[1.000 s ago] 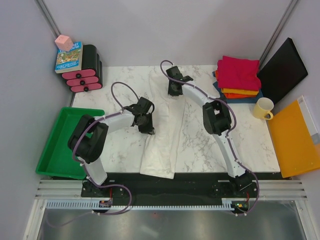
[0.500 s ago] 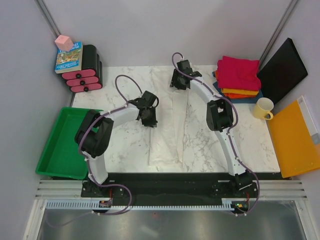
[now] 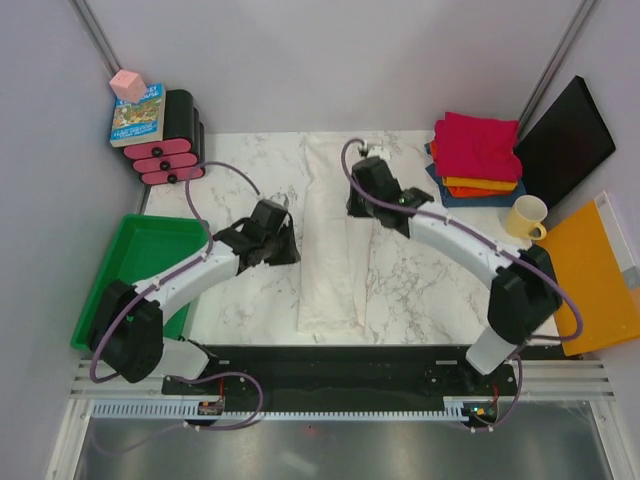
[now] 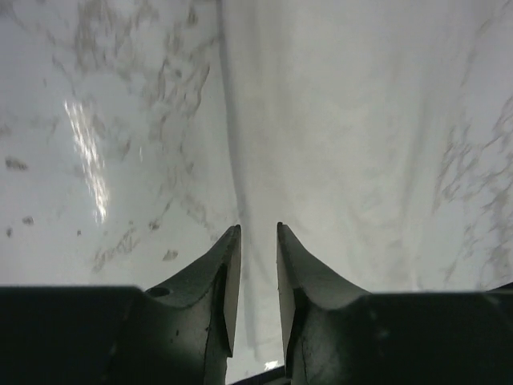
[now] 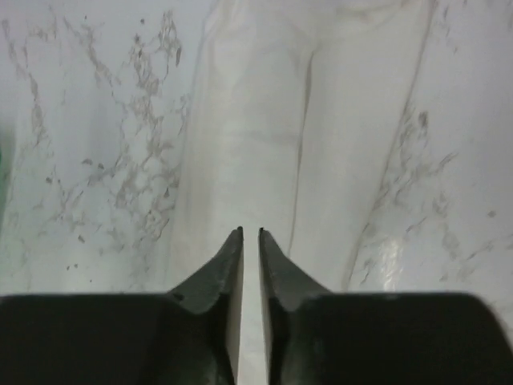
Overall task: Fold and stack the t-shirts
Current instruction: Grab the bottom of the folded rectangular tshirt with both arms
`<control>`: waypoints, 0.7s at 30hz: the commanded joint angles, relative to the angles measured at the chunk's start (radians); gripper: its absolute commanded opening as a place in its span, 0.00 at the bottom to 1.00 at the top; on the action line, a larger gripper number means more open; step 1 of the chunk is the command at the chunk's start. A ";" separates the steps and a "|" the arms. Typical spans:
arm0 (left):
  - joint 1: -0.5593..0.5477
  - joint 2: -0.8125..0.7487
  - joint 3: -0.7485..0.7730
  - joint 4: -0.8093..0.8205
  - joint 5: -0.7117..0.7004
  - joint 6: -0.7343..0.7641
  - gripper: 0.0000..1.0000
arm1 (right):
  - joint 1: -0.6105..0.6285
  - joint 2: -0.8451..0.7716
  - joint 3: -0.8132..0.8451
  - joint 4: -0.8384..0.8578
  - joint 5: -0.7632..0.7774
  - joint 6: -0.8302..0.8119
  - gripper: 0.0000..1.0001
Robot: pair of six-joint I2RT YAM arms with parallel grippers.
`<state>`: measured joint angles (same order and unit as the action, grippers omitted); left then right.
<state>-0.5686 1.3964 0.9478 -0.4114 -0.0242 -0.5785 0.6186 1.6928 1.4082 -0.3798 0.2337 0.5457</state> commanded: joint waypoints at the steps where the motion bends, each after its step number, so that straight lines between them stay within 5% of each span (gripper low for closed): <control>1: -0.056 -0.106 -0.179 -0.014 0.009 -0.073 0.31 | 0.129 -0.158 -0.326 -0.001 0.107 0.083 0.07; 2: -0.066 -0.129 -0.205 -0.004 0.009 -0.089 0.30 | 0.159 -0.194 -0.369 -0.004 0.116 0.106 0.00; 8: -0.117 -0.351 -0.357 -0.015 -0.020 -0.132 0.32 | 0.365 -0.441 -0.595 -0.086 0.254 0.330 0.01; 14: -0.149 -0.415 -0.417 -0.055 -0.019 -0.172 0.47 | 0.469 -0.544 -0.653 -0.191 0.329 0.431 0.34; 21: -0.307 -0.381 -0.435 -0.053 -0.062 -0.262 0.48 | 0.570 -0.558 -0.669 -0.251 0.380 0.519 0.43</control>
<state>-0.7872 1.0084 0.5320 -0.4713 -0.0353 -0.7399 1.1450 1.1519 0.7582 -0.5785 0.5411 0.9787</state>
